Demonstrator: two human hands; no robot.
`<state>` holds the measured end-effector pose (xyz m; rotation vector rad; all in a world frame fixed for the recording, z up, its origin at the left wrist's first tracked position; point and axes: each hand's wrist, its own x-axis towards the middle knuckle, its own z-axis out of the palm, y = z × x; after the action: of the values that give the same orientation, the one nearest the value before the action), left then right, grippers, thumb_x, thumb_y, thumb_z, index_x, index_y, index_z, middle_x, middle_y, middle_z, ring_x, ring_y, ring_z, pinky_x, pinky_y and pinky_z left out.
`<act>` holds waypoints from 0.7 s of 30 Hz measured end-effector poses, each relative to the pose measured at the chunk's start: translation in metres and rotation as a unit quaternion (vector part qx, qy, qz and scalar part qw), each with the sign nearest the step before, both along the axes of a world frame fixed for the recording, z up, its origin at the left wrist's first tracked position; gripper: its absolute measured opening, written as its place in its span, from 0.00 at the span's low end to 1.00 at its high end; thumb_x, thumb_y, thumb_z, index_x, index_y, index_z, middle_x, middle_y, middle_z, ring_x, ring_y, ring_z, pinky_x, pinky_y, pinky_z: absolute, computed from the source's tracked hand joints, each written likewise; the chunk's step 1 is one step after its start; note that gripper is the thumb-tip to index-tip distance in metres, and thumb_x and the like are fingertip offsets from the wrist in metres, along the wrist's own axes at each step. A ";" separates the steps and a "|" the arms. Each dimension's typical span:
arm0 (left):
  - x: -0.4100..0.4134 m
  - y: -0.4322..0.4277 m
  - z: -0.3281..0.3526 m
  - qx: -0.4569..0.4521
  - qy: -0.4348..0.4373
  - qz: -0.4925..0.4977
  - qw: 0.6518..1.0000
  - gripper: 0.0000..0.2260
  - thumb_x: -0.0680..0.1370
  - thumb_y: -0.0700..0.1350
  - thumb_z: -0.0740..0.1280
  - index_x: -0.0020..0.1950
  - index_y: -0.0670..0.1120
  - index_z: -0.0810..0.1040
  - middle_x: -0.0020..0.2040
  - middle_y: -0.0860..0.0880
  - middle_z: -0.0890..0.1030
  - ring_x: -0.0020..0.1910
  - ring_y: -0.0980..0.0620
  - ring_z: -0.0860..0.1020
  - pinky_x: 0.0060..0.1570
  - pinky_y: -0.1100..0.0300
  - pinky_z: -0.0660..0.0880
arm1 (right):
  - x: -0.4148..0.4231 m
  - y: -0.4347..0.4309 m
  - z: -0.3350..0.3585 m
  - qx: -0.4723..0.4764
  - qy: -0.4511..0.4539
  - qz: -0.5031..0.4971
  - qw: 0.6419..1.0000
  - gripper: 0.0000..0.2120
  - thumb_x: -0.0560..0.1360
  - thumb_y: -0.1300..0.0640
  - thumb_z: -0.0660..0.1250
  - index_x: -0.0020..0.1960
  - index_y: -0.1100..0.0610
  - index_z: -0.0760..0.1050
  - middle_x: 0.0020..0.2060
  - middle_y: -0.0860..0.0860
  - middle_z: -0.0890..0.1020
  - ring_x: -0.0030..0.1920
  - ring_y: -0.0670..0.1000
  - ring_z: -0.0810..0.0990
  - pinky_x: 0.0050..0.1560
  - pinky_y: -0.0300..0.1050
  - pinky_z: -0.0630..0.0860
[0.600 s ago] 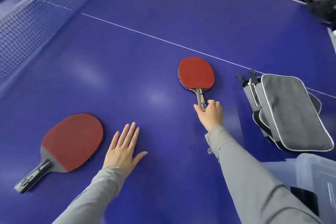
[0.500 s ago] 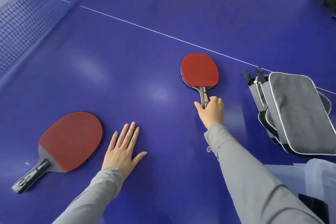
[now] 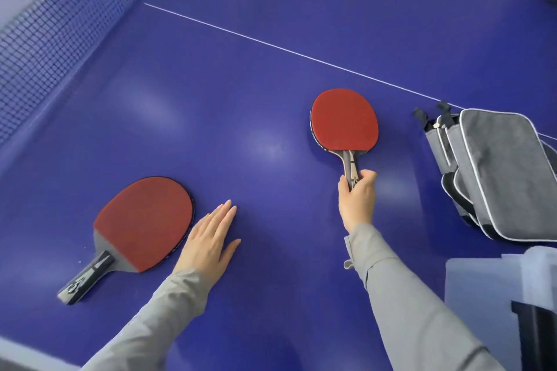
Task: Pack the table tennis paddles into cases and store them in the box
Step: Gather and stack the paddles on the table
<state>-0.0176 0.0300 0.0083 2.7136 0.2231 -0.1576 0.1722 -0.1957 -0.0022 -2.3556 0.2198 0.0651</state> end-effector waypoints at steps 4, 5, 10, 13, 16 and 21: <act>-0.063 0.049 0.007 -0.003 -0.089 0.112 0.990 0.28 0.78 0.59 0.54 0.69 0.41 0.70 0.67 0.44 0.73 0.65 0.45 0.69 0.63 0.52 0.64 | -0.055 0.013 0.002 0.047 -0.010 -0.048 0.998 0.12 0.76 0.58 0.65 0.54 0.62 0.65 0.45 0.56 0.77 0.43 0.58 0.75 0.39 0.45 0.68; -0.082 0.065 0.006 -0.001 -0.096 0.160 0.982 0.28 0.75 0.58 0.56 0.69 0.43 0.68 0.67 0.45 0.72 0.64 0.45 0.68 0.62 0.49 0.64 | -0.069 0.018 0.003 0.053 -0.012 -0.060 0.997 0.12 0.76 0.58 0.66 0.54 0.62 0.66 0.44 0.55 0.76 0.42 0.57 0.75 0.39 0.44 0.67; -0.148 0.134 -0.010 0.011 -0.020 0.311 0.950 0.33 0.65 0.53 0.77 0.65 0.43 0.70 0.58 0.41 0.72 0.57 0.37 0.70 0.54 0.38 0.68 | -0.142 0.045 0.013 0.062 -0.014 -0.107 0.992 0.13 0.75 0.59 0.67 0.54 0.63 0.66 0.45 0.56 0.77 0.42 0.57 0.76 0.40 0.45 0.70; -0.155 0.156 -0.017 -0.051 0.007 0.251 0.967 0.25 0.62 0.41 0.80 0.55 0.40 0.76 0.47 0.42 0.75 0.47 0.36 0.74 0.46 0.45 0.70 | -0.185 0.062 0.019 0.065 -0.005 -0.136 0.989 0.13 0.76 0.59 0.67 0.54 0.62 0.65 0.44 0.56 0.77 0.41 0.58 0.76 0.40 0.48 0.72; -0.140 0.172 -0.016 -0.106 0.041 0.207 0.972 0.15 0.65 0.39 0.77 0.48 0.40 0.76 0.44 0.45 0.74 0.46 0.39 0.74 0.42 0.55 0.68 | -0.226 0.075 0.027 0.066 -0.001 -0.163 0.984 0.12 0.76 0.59 0.67 0.53 0.61 0.65 0.43 0.55 0.77 0.40 0.57 0.76 0.38 0.47 0.71; -0.125 0.184 -0.011 -0.181 0.152 0.215 0.947 0.12 0.67 0.47 0.71 0.43 0.50 0.70 0.36 0.54 0.76 0.34 0.48 0.76 0.30 0.60 0.69 | -0.282 0.092 0.035 0.073 0.007 -0.199 0.977 0.12 0.76 0.59 0.67 0.52 0.60 0.65 0.40 0.52 0.76 0.38 0.57 0.75 0.33 0.43 0.69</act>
<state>-0.1421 0.2140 -0.0027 2.2043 0.7864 -0.4414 -0.1099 -0.1034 0.0333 -2.1243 0.6661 -0.0935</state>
